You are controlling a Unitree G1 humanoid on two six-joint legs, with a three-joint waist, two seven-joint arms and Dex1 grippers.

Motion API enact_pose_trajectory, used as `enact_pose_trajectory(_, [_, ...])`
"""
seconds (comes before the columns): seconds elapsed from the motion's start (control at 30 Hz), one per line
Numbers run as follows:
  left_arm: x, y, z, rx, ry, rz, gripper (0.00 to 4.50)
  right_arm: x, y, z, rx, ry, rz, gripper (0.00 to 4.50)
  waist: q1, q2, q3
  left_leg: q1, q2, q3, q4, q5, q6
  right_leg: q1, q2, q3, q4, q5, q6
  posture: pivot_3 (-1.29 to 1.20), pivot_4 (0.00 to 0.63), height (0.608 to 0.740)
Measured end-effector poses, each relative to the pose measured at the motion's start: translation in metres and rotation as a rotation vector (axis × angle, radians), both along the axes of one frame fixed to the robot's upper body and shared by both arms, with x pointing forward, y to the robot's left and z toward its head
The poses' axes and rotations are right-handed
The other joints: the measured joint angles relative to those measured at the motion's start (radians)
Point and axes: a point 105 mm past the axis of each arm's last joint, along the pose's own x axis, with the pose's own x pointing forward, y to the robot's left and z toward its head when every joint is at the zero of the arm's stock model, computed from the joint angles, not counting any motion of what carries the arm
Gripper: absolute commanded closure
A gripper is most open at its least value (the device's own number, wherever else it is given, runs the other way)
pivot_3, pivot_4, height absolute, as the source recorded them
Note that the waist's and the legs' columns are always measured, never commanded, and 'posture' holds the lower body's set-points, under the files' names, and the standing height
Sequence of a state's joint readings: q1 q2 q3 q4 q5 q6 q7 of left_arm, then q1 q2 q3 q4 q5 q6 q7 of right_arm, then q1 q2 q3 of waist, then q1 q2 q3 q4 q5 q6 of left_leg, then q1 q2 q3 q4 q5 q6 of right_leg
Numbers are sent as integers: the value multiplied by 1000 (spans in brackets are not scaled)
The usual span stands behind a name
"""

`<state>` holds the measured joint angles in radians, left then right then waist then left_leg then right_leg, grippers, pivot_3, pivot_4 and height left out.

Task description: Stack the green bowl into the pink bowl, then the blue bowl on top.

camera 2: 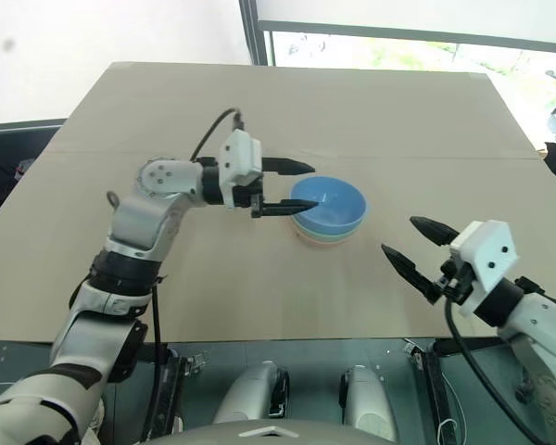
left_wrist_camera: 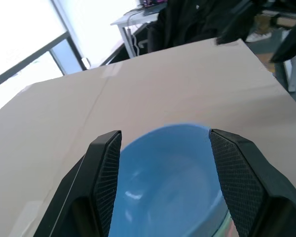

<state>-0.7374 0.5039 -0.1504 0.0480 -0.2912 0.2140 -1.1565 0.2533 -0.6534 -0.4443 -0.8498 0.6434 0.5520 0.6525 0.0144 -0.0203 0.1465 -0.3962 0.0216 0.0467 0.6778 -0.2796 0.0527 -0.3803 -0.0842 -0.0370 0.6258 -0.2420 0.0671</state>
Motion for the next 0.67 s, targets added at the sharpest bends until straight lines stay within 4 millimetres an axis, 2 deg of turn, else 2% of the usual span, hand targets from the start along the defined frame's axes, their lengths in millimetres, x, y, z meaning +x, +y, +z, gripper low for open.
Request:
enact_pose_trajectory(0.03, [1, 7, -1, 1, 9, 20, 1340, -3, -2, 1, 2, 14, 11, 28, 0, 0, 0, 1, 0, 0, 0, 0, 0, 1, 0, 0, 0, 0, 0, 0, 150, 740])
enact_pose_trajectory(0.23, [1, 34, -2, -82, 31, 141, 1340, -8, -12, 4, -55, 40, 15, 28, 2, 0, 0, 0, 0, 0, 0, -1, 1, 1, -1, 0, -1, 0, 0, 0, 150, 740])
enact_pose_trajectory(0.33, [-3, 51, -10, -64, 42, 201, 1340, -7, -21, -1, -105, 52, -15, 28, 1, 0, 0, 0, 0, 0, 0, -1, 1, 1, -1, 0, -1, 0, 0, 0, 150, 740])
enact_pose_trajectory(0.47, [-18, 90, -40, -31, 171, 308, 1340, -6, -44, -11, -147, 96, -83, 28, 0, 0, 0, 0, 0, 1, 0, -1, 1, 1, -1, 0, -1, 0, 0, 0, 150, 740])
enact_pose_trajectory(0.5, [-19, 92, -41, -30, 176, 312, 1340, -6, -45, -11, -151, 96, -85, 28, 0, 0, 0, 1, 0, 1, 0, -1, 1, 1, -1, 0, -1, 0, 0, 0, 150, 740])
enact_pose_trajectory(0.57, [-35, 116, -59, -7, 259, 379, 1340, -12, -64, -15, -203, 137, -115, 28, 1, 0, 0, 0, 1, 0, 0, -1, 1, 1, -1, 0, -1, 0, 0, 0, 150, 740])
enact_pose_trajectory(0.67, [-42, 130, -62, 10, 284, 420, 1340, -14, -74, -13, -227, 148, -126, 28, 5, -1, 0, 0, 0, 0, 0, -1, 1, 1, -2, 0, -1, 0, 0, 0, 150, 740])
